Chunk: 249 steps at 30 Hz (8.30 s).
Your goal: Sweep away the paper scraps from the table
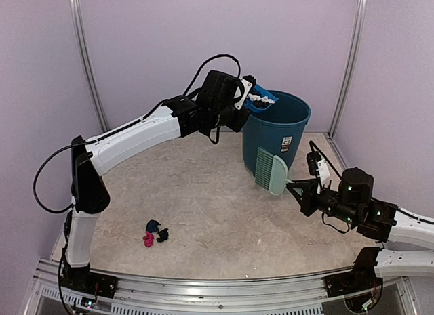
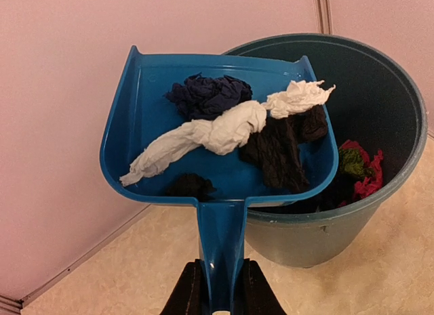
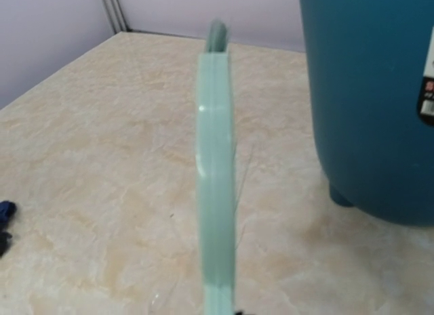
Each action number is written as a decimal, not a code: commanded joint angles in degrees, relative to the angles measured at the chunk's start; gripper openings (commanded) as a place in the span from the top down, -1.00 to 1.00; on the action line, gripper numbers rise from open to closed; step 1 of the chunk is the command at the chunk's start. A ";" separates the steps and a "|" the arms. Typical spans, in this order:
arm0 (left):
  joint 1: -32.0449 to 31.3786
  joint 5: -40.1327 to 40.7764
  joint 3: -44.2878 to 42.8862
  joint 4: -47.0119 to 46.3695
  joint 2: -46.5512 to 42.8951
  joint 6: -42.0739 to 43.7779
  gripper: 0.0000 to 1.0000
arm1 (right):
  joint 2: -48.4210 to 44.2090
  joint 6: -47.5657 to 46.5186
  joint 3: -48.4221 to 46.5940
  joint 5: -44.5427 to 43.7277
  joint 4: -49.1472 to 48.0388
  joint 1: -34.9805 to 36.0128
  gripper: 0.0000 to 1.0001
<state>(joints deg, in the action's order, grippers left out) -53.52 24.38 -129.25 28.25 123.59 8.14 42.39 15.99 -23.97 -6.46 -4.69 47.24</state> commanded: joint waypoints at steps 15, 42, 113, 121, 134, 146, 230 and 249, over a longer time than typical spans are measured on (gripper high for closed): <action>-1.60 10.59 -3.99 -19.20 9.38 32.31 1.00 | -4.56 0.29 2.59 1.41 -3.78 0.47 1.00; -2.16 9.98 13.81 -56.30 2.03 77.90 1.00 | -8.19 0.66 3.64 1.99 -3.25 0.48 1.00; -8.31 34.15 67.32 36.86 -68.87 -59.43 1.00 | 64.24 17.91 -49.91 22.86 -7.45 13.93 1.00; -5.24 34.23 69.59 32.89 -71.36 -55.47 1.00 | 75.68 20.92 -61.57 27.99 -2.97 18.96 1.00; -5.10 34.12 71.15 30.48 -71.30 -54.53 1.00 | 86.39 25.32 -72.48 20.54 9.76 20.10 1.00; -5.00 33.16 71.27 28.21 -70.30 -52.79 1.00 | 73.11 27.61 -51.42 13.55 5.87 17.04 1.00; -19.58 -9.14 79.97 22.21 -61.63 -45.80 1.00 | 52.20 -29.97 -36.55 14.19 -8.90 -1.36 1.00; -20.42 -3.56 76.41 19.11 -41.85 -46.30 1.00 | 54.28 -18.33 -27.95 13.27 -12.99 -1.54 1.00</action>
<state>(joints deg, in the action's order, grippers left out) -73.60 19.79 -51.53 50.30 79.33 -39.53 94.76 -3.31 -53.23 4.43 -14.15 45.95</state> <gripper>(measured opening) 0.162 0.080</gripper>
